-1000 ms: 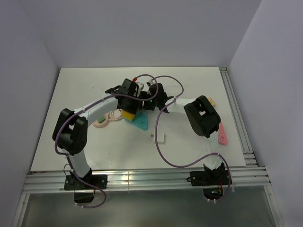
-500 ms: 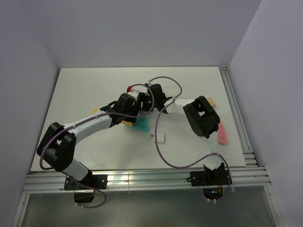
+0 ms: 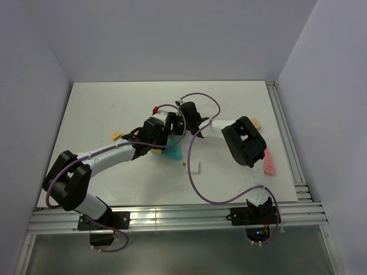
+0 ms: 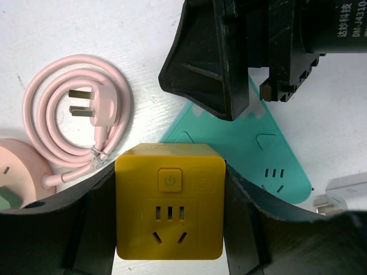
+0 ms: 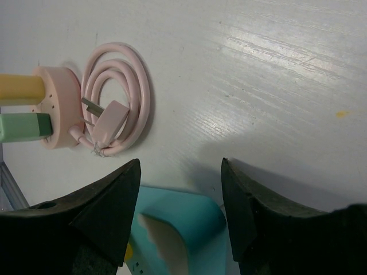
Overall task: Insert the plug
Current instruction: Insert the plug into the socket.
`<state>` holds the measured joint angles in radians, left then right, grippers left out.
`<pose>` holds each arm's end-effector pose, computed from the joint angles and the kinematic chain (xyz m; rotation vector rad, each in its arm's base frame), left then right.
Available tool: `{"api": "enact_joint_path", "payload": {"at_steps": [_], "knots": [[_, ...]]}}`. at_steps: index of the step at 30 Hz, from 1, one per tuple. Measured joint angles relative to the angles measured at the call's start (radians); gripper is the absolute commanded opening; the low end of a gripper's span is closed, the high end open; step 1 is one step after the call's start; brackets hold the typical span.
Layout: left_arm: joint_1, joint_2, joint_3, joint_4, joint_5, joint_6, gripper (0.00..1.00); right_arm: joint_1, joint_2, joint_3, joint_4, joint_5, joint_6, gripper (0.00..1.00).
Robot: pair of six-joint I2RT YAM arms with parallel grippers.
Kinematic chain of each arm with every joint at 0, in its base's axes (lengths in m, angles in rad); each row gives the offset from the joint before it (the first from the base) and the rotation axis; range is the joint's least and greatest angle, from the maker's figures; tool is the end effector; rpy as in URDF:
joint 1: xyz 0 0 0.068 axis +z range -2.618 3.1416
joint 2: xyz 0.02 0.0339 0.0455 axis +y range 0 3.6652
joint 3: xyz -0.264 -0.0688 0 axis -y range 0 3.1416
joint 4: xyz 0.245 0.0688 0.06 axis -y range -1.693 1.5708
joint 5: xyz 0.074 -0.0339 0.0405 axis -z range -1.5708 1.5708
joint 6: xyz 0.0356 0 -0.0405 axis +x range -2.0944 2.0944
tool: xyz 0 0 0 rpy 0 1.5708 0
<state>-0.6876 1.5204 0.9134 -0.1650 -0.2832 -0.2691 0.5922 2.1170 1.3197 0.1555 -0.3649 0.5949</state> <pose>0.2533 -0.1952 0.2112 0.3432 2.2841 -0.1562 0.3722 0.2657 0.1415 -0.2154 2.3643 1.0241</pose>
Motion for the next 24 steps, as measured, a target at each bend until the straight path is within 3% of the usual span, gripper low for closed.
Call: {"api": "enact_joint_path", "payload": {"at_steps": [9,15,24], "knots": [[-0.029,0.002,-0.004,0.007,-0.013,-0.097,0.0,-0.001,-0.005,-0.004,0.0,0.011,-0.005,0.66],[-0.041,-0.026,-0.071,0.095,-0.033,-0.188,0.0,-0.004,-0.016,-0.016,-0.006,0.027,-0.013,0.66],[-0.138,-0.06,-0.14,0.163,-0.147,-0.277,0.0,-0.004,-0.027,-0.033,-0.006,0.012,-0.009,0.66]]}}
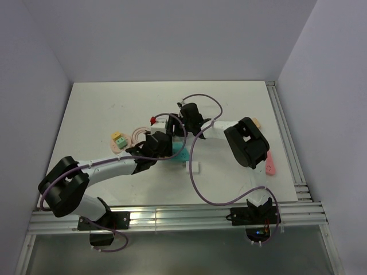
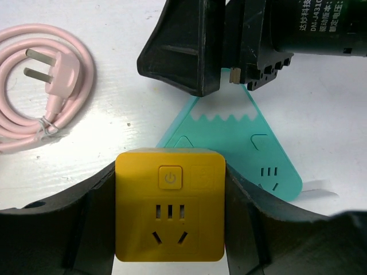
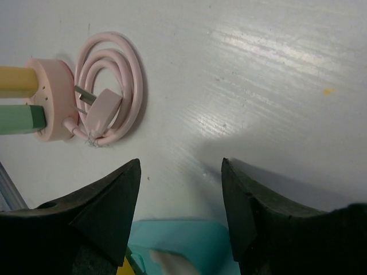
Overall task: Insert the plug
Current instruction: Insert the plug into the socket.
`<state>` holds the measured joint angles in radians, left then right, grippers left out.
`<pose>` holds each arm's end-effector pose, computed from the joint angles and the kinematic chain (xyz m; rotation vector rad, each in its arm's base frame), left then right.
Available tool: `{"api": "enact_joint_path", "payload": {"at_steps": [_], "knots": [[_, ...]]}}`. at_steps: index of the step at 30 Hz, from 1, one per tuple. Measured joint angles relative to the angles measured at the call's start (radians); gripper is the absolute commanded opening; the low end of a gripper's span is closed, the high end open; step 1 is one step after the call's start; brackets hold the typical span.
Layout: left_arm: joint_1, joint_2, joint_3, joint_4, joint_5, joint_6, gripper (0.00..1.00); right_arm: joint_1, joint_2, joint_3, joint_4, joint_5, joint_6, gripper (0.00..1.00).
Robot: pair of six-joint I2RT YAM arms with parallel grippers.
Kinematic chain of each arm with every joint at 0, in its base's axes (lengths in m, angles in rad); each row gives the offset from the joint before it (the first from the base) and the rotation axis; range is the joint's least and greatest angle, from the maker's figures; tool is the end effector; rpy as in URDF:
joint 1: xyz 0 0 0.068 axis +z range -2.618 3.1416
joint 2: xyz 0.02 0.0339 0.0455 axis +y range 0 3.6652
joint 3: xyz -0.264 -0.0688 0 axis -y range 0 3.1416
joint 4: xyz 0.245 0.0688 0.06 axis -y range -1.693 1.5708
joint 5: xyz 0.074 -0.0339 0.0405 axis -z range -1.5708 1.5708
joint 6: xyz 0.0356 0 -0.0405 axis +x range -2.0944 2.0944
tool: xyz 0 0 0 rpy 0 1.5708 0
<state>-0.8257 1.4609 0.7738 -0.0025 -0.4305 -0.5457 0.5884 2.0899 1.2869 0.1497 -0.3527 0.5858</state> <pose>0.2147 -0.2108 0.1992 0.0820 2.2000 -0.2833 0.3672 0.2598 0.1428 -0.2118 2.3715 1.0008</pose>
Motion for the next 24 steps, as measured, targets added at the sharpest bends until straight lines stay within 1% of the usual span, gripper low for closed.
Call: {"api": "enact_joint_path", "payload": {"at_steps": [4,10,13,16,19,20,21,22,24], "knots": [[-0.039,-0.003,-0.02,0.028,-0.053,-0.027,0.0,-0.006,-0.027,-0.032,-0.005,-0.003,0.0,0.65],[-0.085,0.013,-0.029,0.053,-0.152,-0.079,0.0,-0.011,-0.04,-0.037,-0.018,-0.001,-0.001,0.65],[-0.108,0.028,-0.029,0.067,-0.198,-0.099,0.0,-0.013,-0.069,-0.046,-0.034,0.013,-0.009,0.62],[-0.122,0.043,-0.023,0.076,-0.225,-0.106,0.0,-0.021,-0.132,-0.052,-0.082,0.04,-0.024,0.59],[-0.131,0.058,-0.01,0.078,-0.238,-0.107,0.0,-0.031,-0.207,-0.052,-0.114,0.074,-0.041,0.43],[-0.132,0.062,-0.007,0.077,-0.239,-0.108,0.0,-0.033,-0.233,-0.052,-0.122,0.079,-0.046,0.29],[-0.134,0.063,-0.005,0.077,-0.239,-0.109,0.0,-0.036,-0.261,-0.054,-0.128,0.08,-0.053,0.23],[-0.134,0.064,-0.003,0.077,-0.24,-0.11,0.0,-0.037,-0.281,-0.059,-0.129,0.08,-0.051,0.12],[-0.134,0.066,0.001,0.074,-0.24,-0.11,0.0,-0.037,-0.326,-0.077,-0.134,0.073,-0.055,0.03]]}}
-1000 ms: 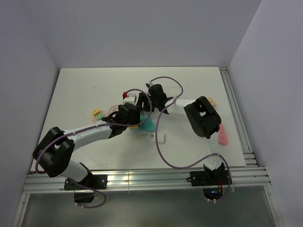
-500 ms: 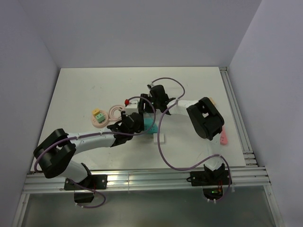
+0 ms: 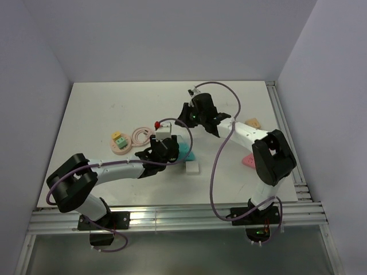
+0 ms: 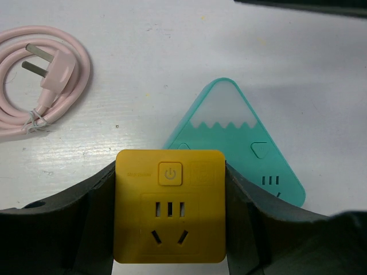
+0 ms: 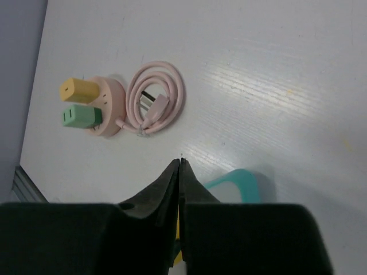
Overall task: Insert the plug
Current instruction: Insert the plug into the socket.
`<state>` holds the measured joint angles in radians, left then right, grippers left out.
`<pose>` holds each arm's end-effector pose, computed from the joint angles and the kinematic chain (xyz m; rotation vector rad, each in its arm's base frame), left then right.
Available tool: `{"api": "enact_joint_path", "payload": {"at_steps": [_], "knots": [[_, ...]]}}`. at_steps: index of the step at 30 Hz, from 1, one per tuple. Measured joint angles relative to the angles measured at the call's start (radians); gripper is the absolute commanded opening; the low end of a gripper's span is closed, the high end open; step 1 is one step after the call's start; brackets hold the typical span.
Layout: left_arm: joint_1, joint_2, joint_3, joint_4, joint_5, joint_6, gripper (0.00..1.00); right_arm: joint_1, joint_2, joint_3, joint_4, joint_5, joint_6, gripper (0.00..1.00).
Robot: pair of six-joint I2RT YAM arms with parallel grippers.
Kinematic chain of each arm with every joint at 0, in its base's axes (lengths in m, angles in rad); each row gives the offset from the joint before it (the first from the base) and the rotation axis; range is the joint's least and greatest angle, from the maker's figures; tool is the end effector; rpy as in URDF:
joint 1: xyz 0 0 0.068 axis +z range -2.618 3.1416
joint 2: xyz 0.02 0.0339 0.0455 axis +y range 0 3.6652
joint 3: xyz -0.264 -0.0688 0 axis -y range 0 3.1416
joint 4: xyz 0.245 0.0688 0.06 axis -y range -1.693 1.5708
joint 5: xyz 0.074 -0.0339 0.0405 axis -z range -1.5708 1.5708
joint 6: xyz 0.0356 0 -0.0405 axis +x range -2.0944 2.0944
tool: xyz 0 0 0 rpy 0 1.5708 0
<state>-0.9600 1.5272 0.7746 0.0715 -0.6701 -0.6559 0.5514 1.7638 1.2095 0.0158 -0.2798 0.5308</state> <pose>0.1945 -0.2392 0.1894 -0.0260 2.0939 -0.2149 0.3385 0.2197 0.2392 -0.2006 2.2220 0.9185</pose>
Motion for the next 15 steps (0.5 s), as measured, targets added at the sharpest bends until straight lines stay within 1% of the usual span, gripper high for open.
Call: {"api": "enact_joint_path", "payload": {"at_steps": [1,4,9,15], "knots": [[0.0,0.002,0.002,-0.002,0.001,0.0,0.0,0.0,-0.018,-0.014,-0.001,-0.005,-0.002,0.0],[0.0,0.003,0.006,-0.007,0.002,0.0,0.0,-0.001,-0.046,-0.078,0.004,-0.029,-0.002,0.0],[-0.001,0.002,0.006,-0.008,0.002,0.0,0.0,-0.001,-0.036,-0.203,0.005,-0.065,-0.001,0.0],[-0.003,0.001,0.005,-0.007,0.002,0.0,0.0,0.0,-0.007,-0.236,0.036,-0.092,0.003,0.0]]}}
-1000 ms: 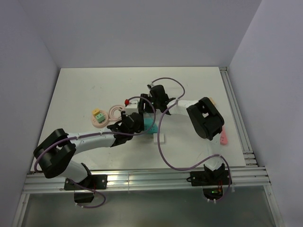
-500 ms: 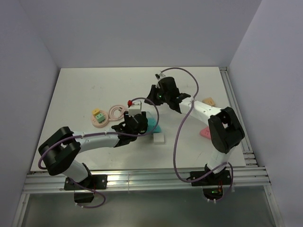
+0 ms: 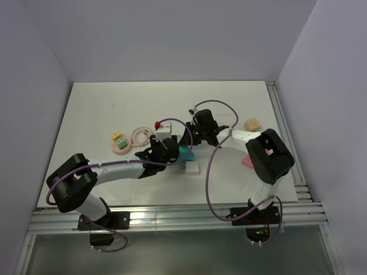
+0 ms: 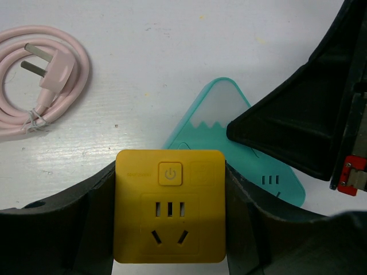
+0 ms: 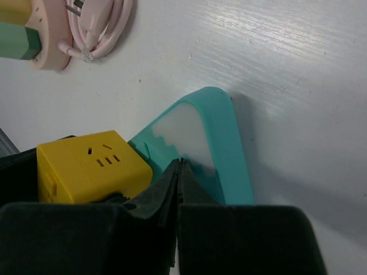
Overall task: Insert the plug
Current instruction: Insert the plug into the socket.
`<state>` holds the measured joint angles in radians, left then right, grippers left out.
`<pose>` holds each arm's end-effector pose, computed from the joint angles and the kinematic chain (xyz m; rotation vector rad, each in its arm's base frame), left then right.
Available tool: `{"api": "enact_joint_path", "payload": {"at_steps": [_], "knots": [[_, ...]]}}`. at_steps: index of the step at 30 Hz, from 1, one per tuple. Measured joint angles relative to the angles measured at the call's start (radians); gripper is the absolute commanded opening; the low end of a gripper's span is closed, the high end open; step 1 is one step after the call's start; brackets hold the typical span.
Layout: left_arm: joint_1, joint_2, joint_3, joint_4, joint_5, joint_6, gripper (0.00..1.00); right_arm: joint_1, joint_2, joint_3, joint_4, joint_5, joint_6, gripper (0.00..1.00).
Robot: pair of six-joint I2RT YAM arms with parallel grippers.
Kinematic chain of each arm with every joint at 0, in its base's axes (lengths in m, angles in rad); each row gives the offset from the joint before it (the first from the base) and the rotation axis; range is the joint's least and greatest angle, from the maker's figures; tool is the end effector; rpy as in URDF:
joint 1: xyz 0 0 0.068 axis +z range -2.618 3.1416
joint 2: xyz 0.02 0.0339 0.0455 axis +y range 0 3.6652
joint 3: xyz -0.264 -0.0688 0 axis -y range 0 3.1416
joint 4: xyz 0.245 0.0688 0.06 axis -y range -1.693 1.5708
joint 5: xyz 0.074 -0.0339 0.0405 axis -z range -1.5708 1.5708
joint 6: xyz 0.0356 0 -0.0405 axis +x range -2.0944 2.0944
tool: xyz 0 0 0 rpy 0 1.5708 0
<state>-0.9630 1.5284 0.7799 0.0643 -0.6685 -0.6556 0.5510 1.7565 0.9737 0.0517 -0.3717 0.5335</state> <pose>0.1941 -0.2404 0.1901 -0.0204 2.0969 -0.2153 0.3038 0.2019 0.1712 -0.2257 2.4339 0.9534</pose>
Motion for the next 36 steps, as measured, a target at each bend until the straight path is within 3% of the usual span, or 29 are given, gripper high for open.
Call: {"api": "enact_joint_path", "payload": {"at_steps": [10,27,36], "knots": [[-0.033,-0.005,-0.018,0.019,-0.041,-0.003,0.0,0.0,0.038,-0.001,0.085,-0.047,0.023,0.0],[-0.155,0.076,-0.08,0.19,-0.274,-0.018,0.0,-0.024,0.097,-0.001,0.182,-0.172,0.078,0.0],[-0.158,0.103,-0.102,0.3,-0.281,0.016,0.0,-0.039,0.095,-0.008,0.194,-0.18,0.079,0.0]]}}
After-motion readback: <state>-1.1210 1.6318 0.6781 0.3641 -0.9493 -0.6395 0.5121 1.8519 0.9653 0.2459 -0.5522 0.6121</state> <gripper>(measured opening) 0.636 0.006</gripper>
